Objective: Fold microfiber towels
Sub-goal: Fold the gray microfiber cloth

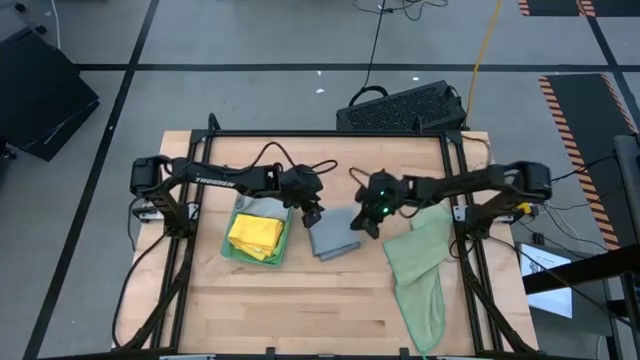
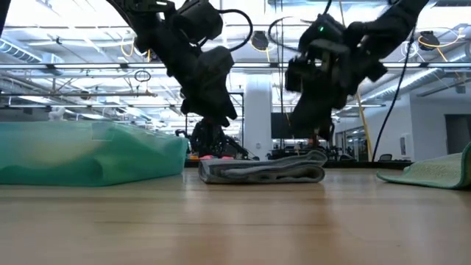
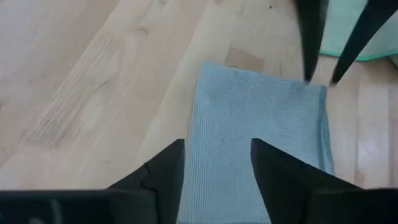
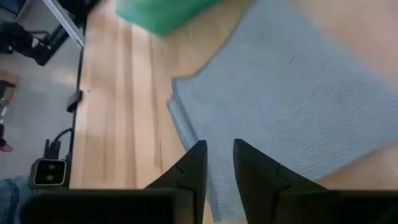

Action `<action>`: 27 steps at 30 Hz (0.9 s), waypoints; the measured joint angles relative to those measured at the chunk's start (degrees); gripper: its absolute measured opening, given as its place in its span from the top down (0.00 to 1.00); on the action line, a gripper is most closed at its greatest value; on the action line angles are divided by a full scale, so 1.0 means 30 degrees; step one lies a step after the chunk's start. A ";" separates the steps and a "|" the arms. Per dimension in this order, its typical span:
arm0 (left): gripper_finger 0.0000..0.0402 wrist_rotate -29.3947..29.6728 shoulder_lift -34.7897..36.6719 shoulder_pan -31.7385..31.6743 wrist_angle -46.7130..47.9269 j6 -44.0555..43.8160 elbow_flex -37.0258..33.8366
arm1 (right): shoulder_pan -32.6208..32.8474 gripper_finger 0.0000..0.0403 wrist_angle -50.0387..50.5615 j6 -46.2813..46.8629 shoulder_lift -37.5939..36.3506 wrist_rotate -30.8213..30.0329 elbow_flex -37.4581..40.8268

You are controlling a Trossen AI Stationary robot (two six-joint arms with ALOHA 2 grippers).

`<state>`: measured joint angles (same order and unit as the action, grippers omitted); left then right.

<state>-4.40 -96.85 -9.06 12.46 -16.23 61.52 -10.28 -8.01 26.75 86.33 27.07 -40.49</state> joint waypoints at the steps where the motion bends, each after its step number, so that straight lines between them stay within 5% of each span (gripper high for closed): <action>1: 0.52 0.0000 -0.0080 0.0011 -0.0035 0.0000 0.0015 | -0.0209 0.81 0.0396 -0.0222 -0.0608 -0.0056 0.0000; 9: 0.48 -0.0668 -0.2021 0.0080 -0.0365 0.0311 0.0015 | -0.3034 0.73 0.2401 -0.1349 -0.2192 0.0512 0.0000; 17: 0.53 -0.1049 -0.2998 -0.0164 0.0417 0.0515 0.0029 | -0.4922 0.64 0.1295 -0.2383 0.0143 0.2090 -0.0058; 27: 0.54 -0.2820 -0.3113 -0.0112 0.1208 0.1670 0.0022 | -0.5060 0.52 0.0334 -0.2708 0.3239 0.1399 -0.1704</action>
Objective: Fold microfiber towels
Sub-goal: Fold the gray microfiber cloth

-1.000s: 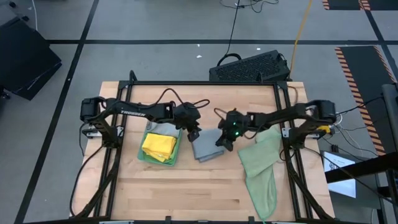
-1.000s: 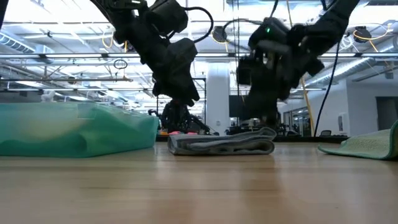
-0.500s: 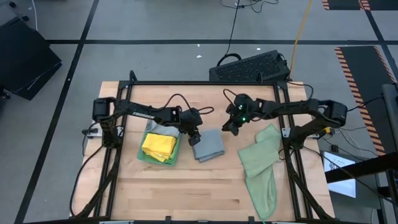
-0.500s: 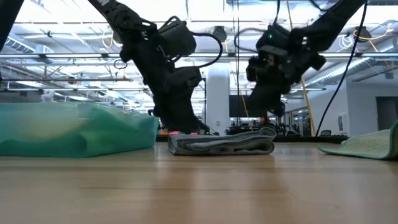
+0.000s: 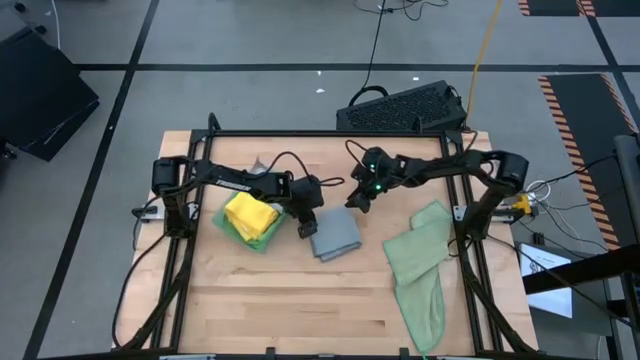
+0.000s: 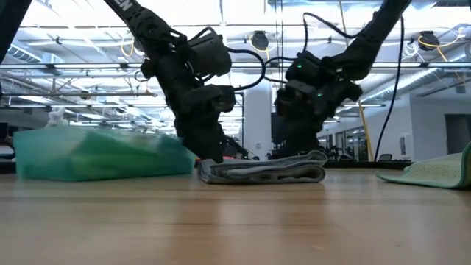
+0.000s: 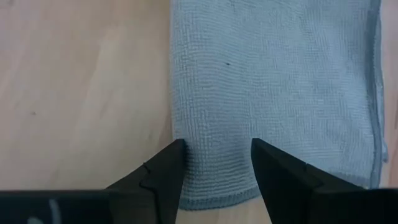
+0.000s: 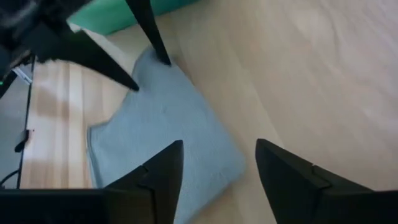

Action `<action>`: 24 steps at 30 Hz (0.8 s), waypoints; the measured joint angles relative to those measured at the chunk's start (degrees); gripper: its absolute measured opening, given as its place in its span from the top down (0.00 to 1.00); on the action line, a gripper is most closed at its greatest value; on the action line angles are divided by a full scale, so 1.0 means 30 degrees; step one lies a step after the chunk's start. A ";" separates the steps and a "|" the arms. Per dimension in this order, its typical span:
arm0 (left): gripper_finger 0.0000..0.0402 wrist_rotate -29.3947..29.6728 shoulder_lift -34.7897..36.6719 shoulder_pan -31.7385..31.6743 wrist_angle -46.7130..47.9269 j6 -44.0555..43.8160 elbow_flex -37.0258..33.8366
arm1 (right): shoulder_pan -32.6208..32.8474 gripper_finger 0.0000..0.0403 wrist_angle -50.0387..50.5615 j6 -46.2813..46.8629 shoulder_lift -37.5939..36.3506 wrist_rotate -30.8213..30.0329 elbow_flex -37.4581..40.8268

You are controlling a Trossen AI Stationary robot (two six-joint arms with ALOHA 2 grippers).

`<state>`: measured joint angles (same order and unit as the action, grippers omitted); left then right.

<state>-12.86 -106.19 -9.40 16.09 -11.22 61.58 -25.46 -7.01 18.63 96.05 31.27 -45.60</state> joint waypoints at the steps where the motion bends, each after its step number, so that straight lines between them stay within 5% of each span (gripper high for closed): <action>1: 0.54 0.0007 0.0000 0.0030 0.0070 -0.0059 -0.0001 | 0.0011 0.52 0.0004 -0.0031 0.0254 0.0020 -0.0307; 14: 0.54 -0.0182 0.1193 -0.0373 0.1207 -0.2301 0.1037 | 0.0149 0.51 0.0415 -0.1624 0.2013 0.0128 -0.1145; 24: 0.54 0.0248 -0.0160 -0.0547 0.0663 -0.0662 0.1438 | 0.0113 0.51 0.0565 -0.3417 0.2325 0.0816 -0.1145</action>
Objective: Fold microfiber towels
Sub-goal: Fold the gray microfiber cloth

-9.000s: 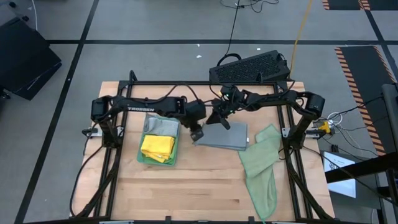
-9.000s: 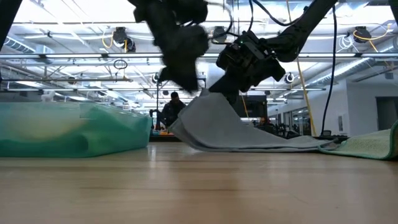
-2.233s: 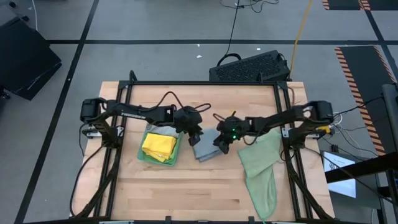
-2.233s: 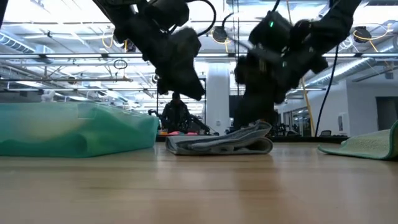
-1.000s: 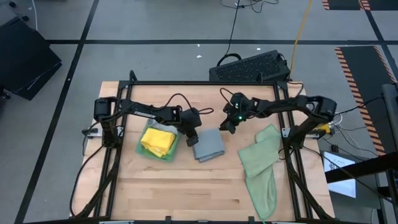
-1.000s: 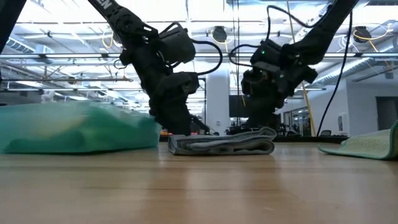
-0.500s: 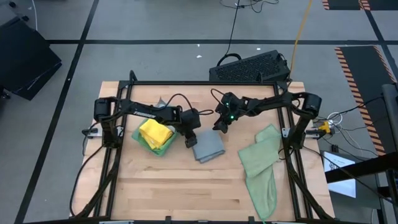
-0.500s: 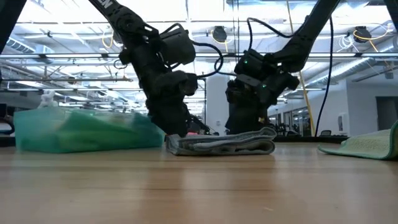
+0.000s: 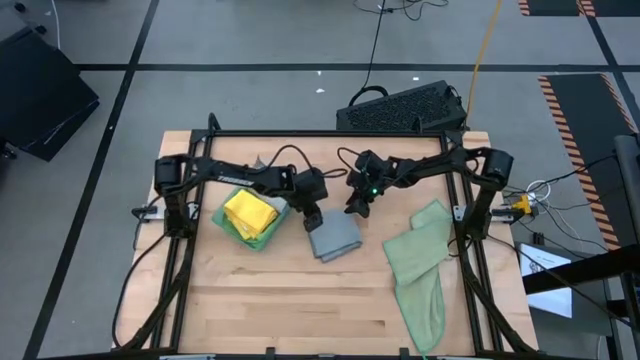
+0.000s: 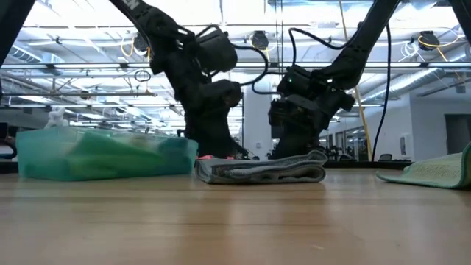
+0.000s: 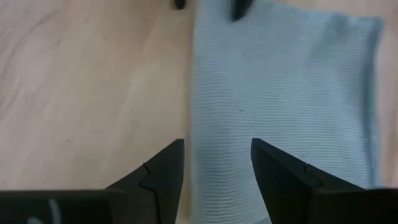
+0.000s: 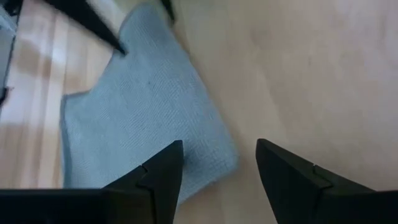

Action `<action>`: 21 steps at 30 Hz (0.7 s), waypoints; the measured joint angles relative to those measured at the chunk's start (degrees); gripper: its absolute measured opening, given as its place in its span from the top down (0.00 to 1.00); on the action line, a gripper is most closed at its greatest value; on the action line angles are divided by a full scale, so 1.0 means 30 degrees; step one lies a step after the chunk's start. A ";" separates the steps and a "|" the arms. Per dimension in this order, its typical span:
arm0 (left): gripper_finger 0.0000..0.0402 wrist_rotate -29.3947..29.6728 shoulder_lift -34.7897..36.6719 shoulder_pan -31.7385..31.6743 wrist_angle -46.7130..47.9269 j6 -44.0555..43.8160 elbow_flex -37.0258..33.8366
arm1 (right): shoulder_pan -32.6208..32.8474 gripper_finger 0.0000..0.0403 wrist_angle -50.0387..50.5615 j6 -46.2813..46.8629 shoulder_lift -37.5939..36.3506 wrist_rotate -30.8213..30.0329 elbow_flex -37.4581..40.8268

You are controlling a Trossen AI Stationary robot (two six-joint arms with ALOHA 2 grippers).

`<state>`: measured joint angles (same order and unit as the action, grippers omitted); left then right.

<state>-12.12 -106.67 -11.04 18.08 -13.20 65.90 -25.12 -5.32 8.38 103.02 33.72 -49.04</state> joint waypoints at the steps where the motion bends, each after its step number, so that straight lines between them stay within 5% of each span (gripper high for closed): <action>1: 0.54 -0.0002 -0.0122 -0.0053 0.0050 0.0003 0.0000 | 0.0000 0.51 0.0133 0.0053 0.0092 0.0259 0.0013; 8: 0.54 -0.0299 -0.0394 -0.0182 0.0484 -0.0092 0.0019 | 0.0542 0.60 -0.0255 0.0218 0.0512 0.0241 -0.0015; 18: 0.54 -0.0953 -0.0293 -0.0029 0.0972 0.0087 0.0021 | 0.0619 0.95 -0.0149 0.0468 0.0350 0.0312 0.0007; 21: 0.54 -0.1027 -0.0114 -0.0044 0.0950 -0.0886 0.0026 | 0.0624 0.98 0.0048 0.0473 -0.0219 0.0312 0.0007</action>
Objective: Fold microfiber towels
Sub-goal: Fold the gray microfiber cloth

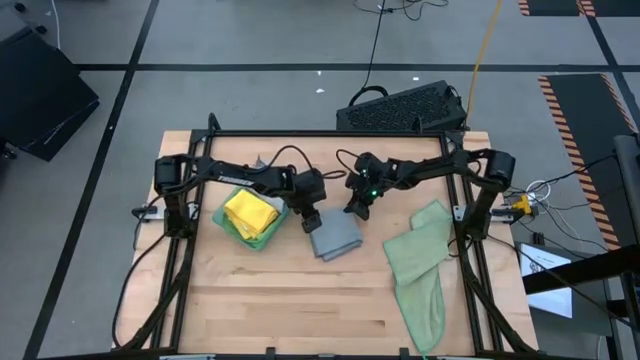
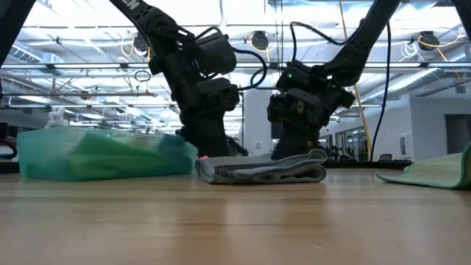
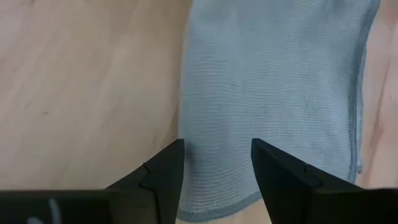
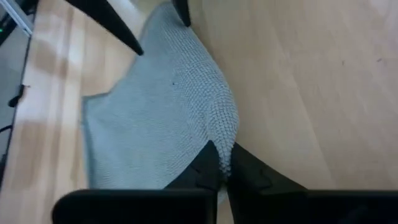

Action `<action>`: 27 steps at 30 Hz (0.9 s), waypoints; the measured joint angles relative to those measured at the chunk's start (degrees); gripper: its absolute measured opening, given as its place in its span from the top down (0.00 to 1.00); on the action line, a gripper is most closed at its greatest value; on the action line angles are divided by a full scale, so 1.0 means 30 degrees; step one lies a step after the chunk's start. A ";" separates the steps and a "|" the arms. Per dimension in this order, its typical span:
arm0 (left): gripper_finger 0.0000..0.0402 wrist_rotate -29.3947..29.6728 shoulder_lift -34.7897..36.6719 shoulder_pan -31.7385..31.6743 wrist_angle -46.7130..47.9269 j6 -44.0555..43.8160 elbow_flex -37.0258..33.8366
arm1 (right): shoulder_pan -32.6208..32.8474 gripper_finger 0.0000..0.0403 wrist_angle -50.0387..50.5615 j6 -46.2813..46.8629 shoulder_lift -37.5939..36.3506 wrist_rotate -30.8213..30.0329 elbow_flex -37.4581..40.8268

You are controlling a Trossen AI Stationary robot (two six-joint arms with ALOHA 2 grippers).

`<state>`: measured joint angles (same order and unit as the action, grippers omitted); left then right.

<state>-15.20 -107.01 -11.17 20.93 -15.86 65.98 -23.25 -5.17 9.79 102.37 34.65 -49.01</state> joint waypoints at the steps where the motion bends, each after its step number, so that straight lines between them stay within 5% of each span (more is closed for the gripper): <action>1: 0.54 0.0003 0.0158 0.0019 0.0146 -0.0279 0.0000 | 0.0032 0.97 0.0128 0.0042 -0.0221 0.0000 0.0000; 11: 0.53 0.2381 0.1315 0.1603 -0.1147 0.0420 0.0000 | 0.0725 0.99 0.3327 -0.2671 -0.4010 -0.1752 0.0015; 20: 0.40 0.4934 0.1365 0.1978 -0.2655 0.1405 -0.0011 | 0.2570 0.99 0.4489 -0.4463 -0.5283 -0.3613 0.0519; 27: 0.37 0.2491 0.0699 0.2068 -0.2192 0.1685 0.0005 | 0.3499 0.99 0.3955 -0.3983 -0.5777 -0.3694 0.0879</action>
<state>-7.73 -104.92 -4.96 14.35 -10.81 65.99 -12.75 6.69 -2.15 85.04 23.57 -46.38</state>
